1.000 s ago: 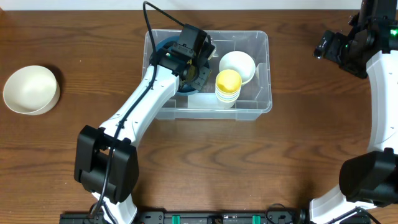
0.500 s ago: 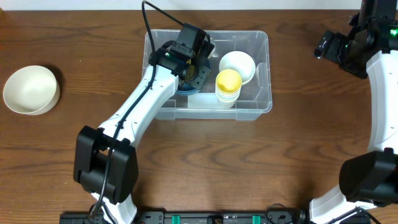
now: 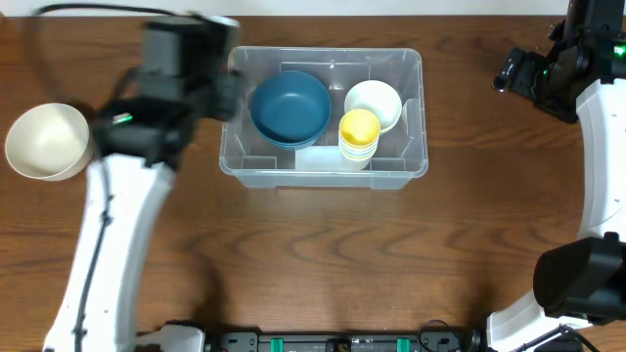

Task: Pack container
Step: 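Move the left gripper to the cream bowl at far left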

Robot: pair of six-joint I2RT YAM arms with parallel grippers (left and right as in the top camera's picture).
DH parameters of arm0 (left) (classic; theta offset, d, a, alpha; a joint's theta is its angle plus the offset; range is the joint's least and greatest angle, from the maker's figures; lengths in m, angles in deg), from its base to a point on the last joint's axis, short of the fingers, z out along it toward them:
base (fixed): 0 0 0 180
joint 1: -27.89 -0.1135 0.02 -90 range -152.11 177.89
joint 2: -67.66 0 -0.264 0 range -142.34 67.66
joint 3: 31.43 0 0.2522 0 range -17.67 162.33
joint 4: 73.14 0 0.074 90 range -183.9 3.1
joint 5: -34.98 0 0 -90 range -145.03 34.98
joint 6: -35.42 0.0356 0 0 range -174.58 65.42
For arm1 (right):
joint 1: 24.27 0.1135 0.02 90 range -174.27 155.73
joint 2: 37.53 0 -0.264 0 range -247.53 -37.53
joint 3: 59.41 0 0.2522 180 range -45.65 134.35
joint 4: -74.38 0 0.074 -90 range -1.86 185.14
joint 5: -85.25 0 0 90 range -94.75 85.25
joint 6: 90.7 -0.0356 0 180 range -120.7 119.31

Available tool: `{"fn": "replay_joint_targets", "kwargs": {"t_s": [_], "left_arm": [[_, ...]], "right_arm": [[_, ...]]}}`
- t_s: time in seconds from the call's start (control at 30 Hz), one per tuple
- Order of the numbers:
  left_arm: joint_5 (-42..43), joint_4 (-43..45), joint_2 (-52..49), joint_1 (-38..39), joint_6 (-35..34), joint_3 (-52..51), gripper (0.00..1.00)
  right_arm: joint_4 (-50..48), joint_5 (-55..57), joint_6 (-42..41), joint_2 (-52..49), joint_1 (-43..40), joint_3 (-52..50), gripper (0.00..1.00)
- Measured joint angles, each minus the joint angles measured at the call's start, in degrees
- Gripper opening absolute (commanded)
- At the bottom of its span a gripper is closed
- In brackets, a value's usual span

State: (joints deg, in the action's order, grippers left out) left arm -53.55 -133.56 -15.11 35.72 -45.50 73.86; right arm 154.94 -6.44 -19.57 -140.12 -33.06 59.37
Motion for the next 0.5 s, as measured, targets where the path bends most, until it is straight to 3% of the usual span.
{"fn": "replay_joint_targets", "kwargs": {"t_s": [0.27, 0.5], "left_arm": [[-2.9, 0.3, -1.9, -17.7, -0.9, 0.2, 0.66], [-3.2, 2.8, -9.9, -24.5, -1.6, 0.2, 0.66]], "right_arm": [[0.0, 0.0, 0.0, 0.0, 0.0, 0.0, 0.99], [0.0, 0.0, 0.0, 0.0, 0.0, 0.0, 0.99]]}}
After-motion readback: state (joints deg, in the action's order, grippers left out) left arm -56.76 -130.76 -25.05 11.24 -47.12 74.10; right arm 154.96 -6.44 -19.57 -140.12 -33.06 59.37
